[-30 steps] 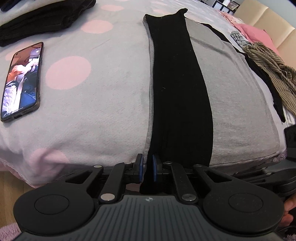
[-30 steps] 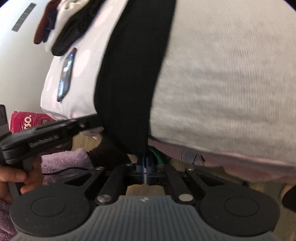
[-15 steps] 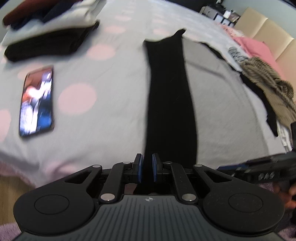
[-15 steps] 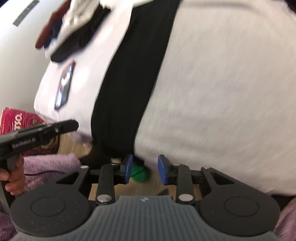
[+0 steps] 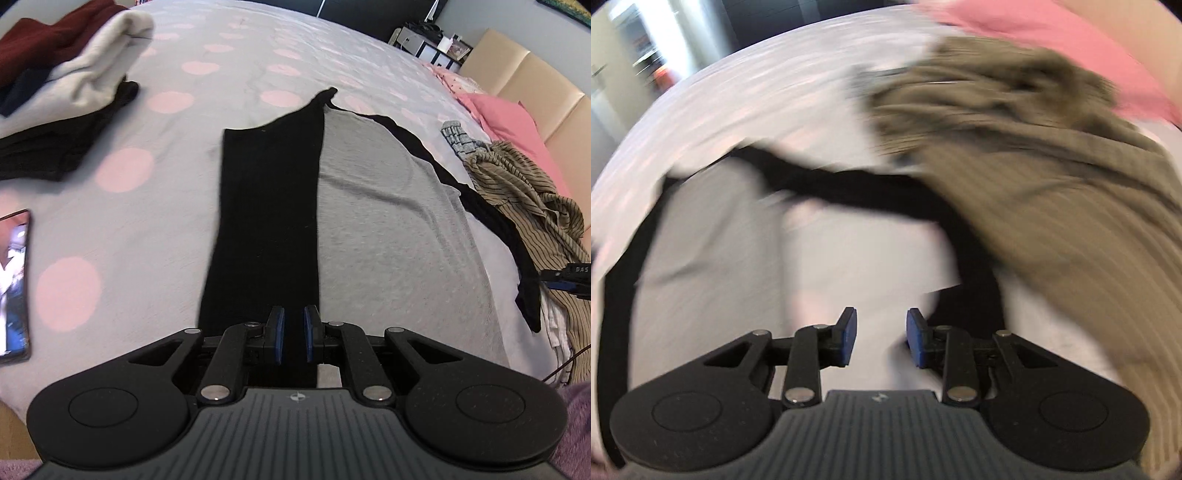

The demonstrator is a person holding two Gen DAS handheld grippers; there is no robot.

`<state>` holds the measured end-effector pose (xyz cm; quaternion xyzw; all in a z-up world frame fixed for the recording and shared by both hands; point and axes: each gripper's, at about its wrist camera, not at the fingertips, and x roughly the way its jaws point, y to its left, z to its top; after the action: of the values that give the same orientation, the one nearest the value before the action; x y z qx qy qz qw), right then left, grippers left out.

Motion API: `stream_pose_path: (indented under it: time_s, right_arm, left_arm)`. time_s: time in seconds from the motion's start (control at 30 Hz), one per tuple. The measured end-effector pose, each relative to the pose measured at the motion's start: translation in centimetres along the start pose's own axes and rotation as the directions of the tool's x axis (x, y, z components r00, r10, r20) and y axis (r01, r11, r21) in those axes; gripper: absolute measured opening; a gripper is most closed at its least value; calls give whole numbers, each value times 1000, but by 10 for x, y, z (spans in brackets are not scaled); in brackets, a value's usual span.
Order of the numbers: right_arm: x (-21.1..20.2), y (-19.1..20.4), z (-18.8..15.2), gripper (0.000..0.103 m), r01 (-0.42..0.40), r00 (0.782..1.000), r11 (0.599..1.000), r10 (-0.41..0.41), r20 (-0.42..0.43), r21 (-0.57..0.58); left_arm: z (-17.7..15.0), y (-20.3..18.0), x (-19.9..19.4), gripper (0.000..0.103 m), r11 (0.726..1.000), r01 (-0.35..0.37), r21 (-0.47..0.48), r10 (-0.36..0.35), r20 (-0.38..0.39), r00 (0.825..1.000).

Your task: Fold clothes

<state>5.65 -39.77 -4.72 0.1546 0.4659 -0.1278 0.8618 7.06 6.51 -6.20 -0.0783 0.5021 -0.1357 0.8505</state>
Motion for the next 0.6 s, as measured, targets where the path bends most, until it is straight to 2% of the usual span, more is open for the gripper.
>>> stream_pose_path:
  time_s: [0.17,0.3,0.37,0.4,0.43,0.47,0.6]
  right_arm:
    - [20,-45,20,35,74,997,992,-74,0,105]
    - [37,-61,25,40,37,999,986,-35,-20,165]
    - [44,-58,24,39,52,998,988,-47,-36,147]
    - [48,-56,23,35,58,998,989,-53,-44,138]
    - [50,-55,22,14,62,997,989,-56,-49,131]
    - [51,-54,22,3,60,997,989,-54,-47,133]
    - [37,-51,24,3,27,1000,992,-28,2,123]
  left_arm:
    - [14,-17,24,9,1000,-9,2,9,-31,999]
    - [22,-31,37,9,999,7,31,-5,-45,999]
    - [23,-35,44,9,999,6,33,-4,-57,998]
    - [23,-37,47,9,999,5,33,-3,-63,998]
    - [23,-38,49,9,999,5,34,-2,-68,998]
    - [23,-40,51,9,999,4,36,-1,-71,997]
    - [23,-45,54,9,999,11,46,-8,-74,997]
